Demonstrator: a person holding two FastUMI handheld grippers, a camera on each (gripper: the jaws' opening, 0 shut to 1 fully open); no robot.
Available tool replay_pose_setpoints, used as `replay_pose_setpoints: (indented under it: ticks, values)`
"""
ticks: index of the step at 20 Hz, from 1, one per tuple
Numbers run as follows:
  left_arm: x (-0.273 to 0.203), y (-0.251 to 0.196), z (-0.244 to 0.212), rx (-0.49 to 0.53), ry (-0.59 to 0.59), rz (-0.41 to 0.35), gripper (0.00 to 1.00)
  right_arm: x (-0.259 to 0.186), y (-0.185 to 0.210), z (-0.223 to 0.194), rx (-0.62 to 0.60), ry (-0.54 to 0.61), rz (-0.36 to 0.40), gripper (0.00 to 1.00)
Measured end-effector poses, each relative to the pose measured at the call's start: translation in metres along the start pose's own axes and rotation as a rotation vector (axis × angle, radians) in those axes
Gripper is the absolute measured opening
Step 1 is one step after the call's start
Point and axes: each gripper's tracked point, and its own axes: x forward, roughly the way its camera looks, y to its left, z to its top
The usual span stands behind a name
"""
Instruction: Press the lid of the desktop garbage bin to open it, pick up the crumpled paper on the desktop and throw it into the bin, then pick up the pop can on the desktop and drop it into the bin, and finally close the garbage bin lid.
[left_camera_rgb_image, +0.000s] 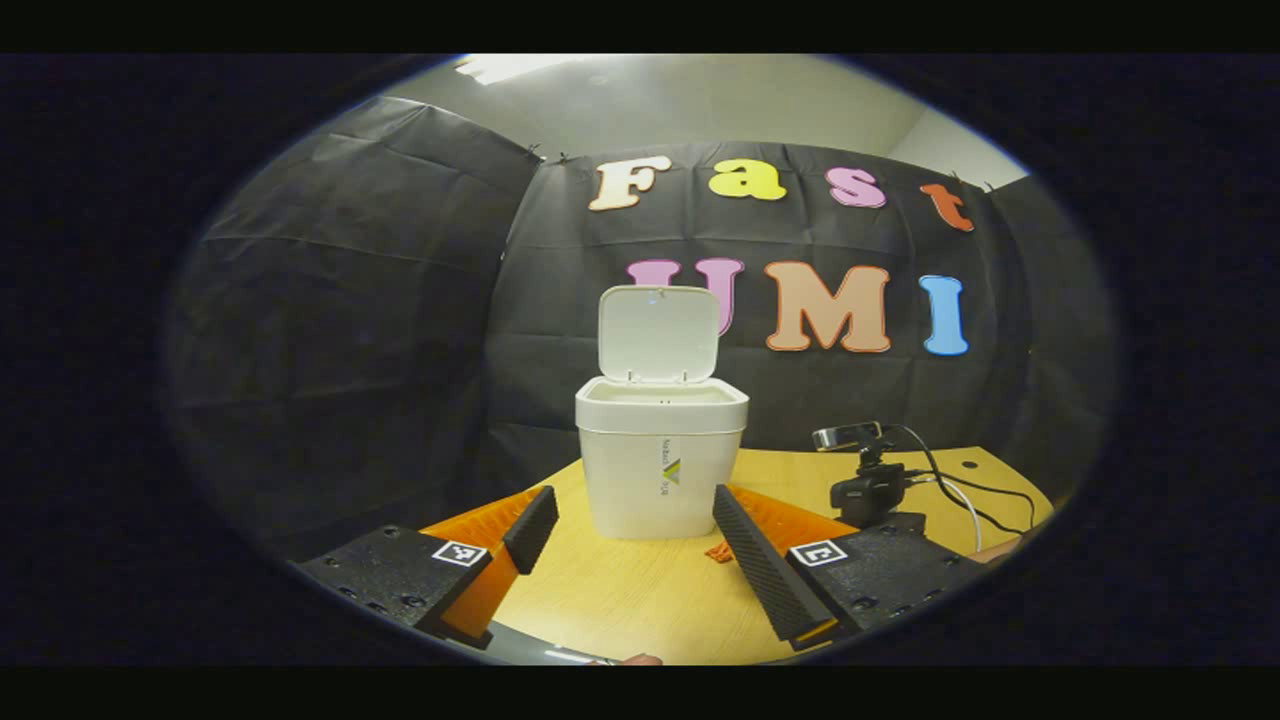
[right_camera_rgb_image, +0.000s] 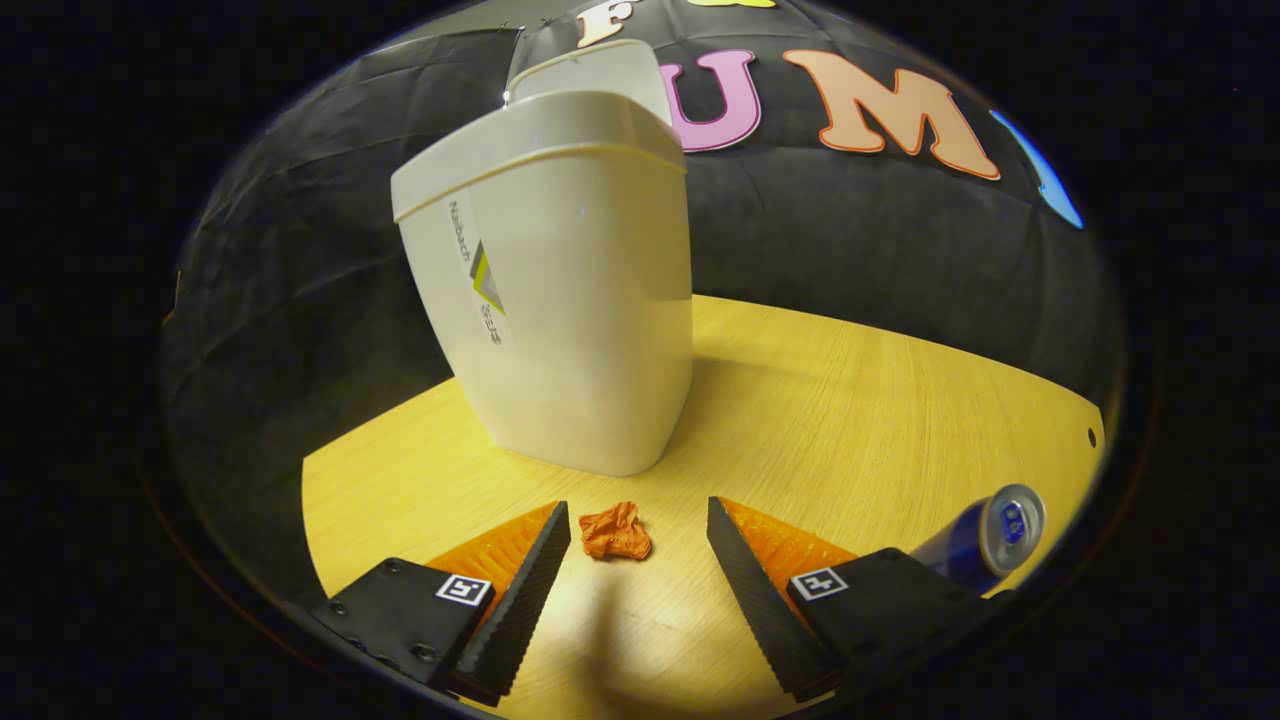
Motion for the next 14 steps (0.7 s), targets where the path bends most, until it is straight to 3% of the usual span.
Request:
replay_pose_setpoints:
  ticks: [4,8,9,10,11,14]
  values:
    - [0.007,0.014,-0.008,0.001,0.019,0.016,0.93,0.019,0.009,-0.010,-0.057,0.001,-0.017,0.86]
    - [0.011,0.019,-0.016,0.001,0.034,0.019,0.94,0.028,0.015,-0.022,-0.088,0.043,-0.018,0.69]
    - [0.012,0.019,-0.016,0.002,0.035,0.017,0.93,0.031,0.014,-0.016,-0.096,0.022,-0.016,0.58]
    - [0.012,0.018,-0.016,0.001,0.036,0.012,0.93,0.029,0.013,-0.019,-0.102,0.027,-0.008,0.57]
    - [0.012,0.018,-0.016,0.000,0.036,0.009,0.93,0.025,0.012,-0.020,-0.107,0.045,-0.002,0.48]
    - [0.015,0.011,-0.013,-0.005,0.029,-0.018,0.94,0.009,0.016,-0.020,-0.161,0.057,0.012,0.43]
